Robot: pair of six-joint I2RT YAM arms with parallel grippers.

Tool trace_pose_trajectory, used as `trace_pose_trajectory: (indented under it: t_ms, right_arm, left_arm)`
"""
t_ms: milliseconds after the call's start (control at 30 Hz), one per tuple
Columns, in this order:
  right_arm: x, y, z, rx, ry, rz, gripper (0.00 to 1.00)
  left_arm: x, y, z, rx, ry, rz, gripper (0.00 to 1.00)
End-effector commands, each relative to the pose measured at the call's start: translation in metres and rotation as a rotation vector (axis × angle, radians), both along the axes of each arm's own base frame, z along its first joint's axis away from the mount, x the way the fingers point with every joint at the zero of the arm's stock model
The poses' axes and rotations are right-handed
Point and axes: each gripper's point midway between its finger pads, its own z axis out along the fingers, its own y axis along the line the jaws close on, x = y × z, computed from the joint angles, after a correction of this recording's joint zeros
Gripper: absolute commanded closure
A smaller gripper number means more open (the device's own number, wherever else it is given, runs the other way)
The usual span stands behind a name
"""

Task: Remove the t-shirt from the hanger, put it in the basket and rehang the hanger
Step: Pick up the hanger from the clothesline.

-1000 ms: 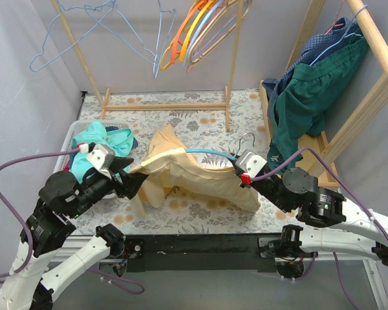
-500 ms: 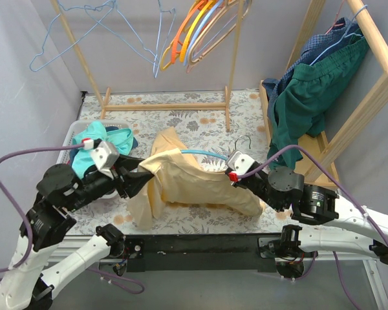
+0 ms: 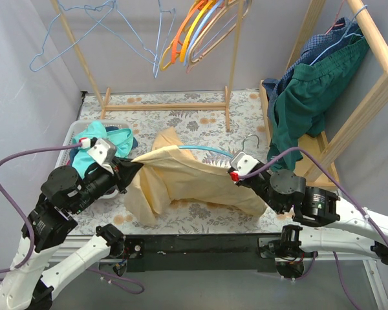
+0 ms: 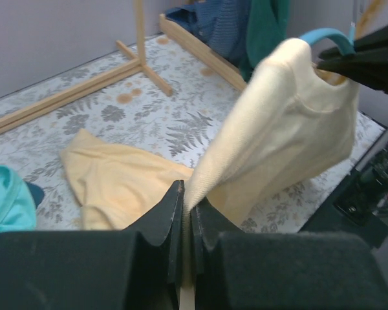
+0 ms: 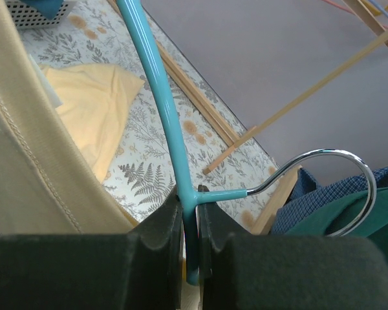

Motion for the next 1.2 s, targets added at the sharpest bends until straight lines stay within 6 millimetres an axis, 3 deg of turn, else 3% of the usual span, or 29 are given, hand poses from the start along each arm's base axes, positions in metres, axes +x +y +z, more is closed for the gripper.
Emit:
trace_pose_trajectory:
  t_ms: [0,167,267,367,500,667,767,800,867,900,1033,1133,1167]
  right_arm:
    - [0.003,-0.026,0.012,0.146,0.002,-0.087,0.99]
    - [0.0,-0.042,0.007,0.196,0.028,-0.113,0.99]
    - [-0.003,-0.053,0.016,0.256,0.025,-0.113,0.99]
    - [-0.004,-0.065,0.025,0.301,0.015,-0.126,0.99]
    - [-0.003,-0.071,0.036,0.325,-0.005,-0.144,0.99]
    - [-0.001,-0.052,0.063,0.352,-0.061,-0.101,0.99]
    - [0.005,-0.024,0.079,0.341,-0.106,-0.08,0.99]
    - [0.008,-0.009,0.084,0.332,-0.113,-0.07,0.99]
    - [0.01,0.006,0.088,0.308,-0.122,-0.05,0.99]
    - [0.013,0.019,0.086,0.28,-0.117,-0.048,0.99]
    - [0.017,0.041,0.067,0.211,-0.093,-0.029,0.99]
    - [0.021,0.046,0.046,0.163,-0.077,-0.025,0.99]
    - [0.024,0.046,0.041,0.152,-0.075,-0.029,0.99]
  left_arm:
    - [0.017,0.046,0.027,-0.077,-0.056,0.278,1.0]
    - [0.028,0.084,0.038,-0.156,-0.074,0.505,1.0]
    - [0.034,0.106,0.036,-0.187,-0.066,0.642,1.0]
    - [0.037,0.114,0.03,-0.194,-0.049,0.706,1.0]
    - [0.04,0.11,0.025,-0.183,-0.036,0.695,1.0]
    - [0.044,0.058,0.002,-0.093,0.001,0.446,1.0]
    - [0.052,0.034,-0.021,-0.034,0.068,0.373,0.89]
    - [0.053,0.028,-0.025,-0.026,0.081,0.352,0.8]
    - [0.055,0.018,-0.029,-0.003,0.107,0.311,0.72]
    - [0.054,0.016,-0.025,0.0,0.104,0.297,0.56]
    - [0.036,0.021,0.004,-0.011,0.056,0.245,0.3]
    - [0.008,0.024,0.035,-0.043,0.004,0.15,0.21]
    - [0.003,0.023,0.037,-0.039,0.013,0.132,0.2]
